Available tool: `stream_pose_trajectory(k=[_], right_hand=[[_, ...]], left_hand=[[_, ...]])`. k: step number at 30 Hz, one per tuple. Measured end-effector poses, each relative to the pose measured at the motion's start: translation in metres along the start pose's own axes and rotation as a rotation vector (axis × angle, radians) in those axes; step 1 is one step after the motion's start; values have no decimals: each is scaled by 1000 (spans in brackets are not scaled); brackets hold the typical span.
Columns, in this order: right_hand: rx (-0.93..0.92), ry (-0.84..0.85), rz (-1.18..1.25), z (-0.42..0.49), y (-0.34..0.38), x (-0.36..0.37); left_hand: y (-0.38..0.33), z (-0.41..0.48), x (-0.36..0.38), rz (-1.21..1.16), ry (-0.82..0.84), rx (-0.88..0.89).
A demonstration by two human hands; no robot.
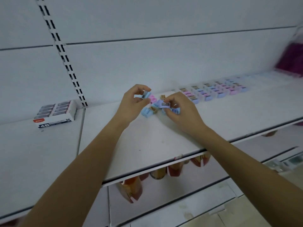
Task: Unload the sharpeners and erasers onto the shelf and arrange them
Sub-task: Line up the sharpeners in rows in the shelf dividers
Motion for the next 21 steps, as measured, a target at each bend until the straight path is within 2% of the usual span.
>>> stream_pose_trajectory(k=[5,12,21], right_hand=[[-77,75,-147,-14,-20,-32],[-35,54,-217,-33,-79,-130],[116,36,-163,-73,-174,-262]], left_hand=[[-22,19,35,124,30,36],[-82,49,139,201,60,205],[-101,75,293,147,57,162]])
Point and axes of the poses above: each hand's wrist, its own z-axis towards the middle knuckle, its own x-axis out of the palm, y = z × x, the point moved 8 cm from there along z, towards the middle knuckle, and after that the axes turned 2 degrees about -x, right-handed, at the moved point
